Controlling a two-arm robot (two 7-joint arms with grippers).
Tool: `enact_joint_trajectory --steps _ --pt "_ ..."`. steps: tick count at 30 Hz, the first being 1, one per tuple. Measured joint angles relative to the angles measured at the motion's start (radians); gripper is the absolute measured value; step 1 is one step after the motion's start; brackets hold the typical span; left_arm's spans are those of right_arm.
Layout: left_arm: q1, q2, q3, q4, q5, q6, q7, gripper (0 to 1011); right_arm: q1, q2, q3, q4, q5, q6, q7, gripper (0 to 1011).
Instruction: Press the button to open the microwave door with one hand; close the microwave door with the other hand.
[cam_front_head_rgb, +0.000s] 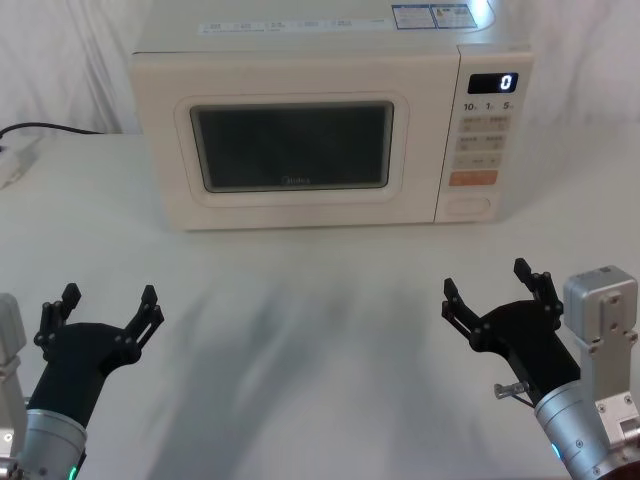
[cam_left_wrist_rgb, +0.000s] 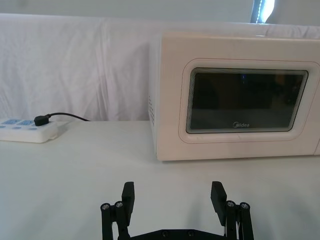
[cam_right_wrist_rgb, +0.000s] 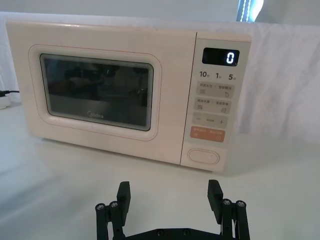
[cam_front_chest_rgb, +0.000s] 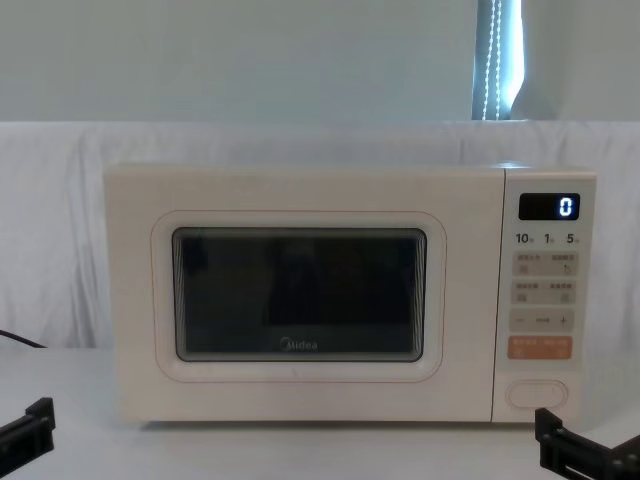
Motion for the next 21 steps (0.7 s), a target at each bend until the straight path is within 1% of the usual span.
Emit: enact_joint_trajectory --steps 21 --pt "0.0 0.0 0.0 0.0 0.0 0.0 0.0 1001 0.0 0.0 0.0 0.0 0.0 0.0 0.0 1002"
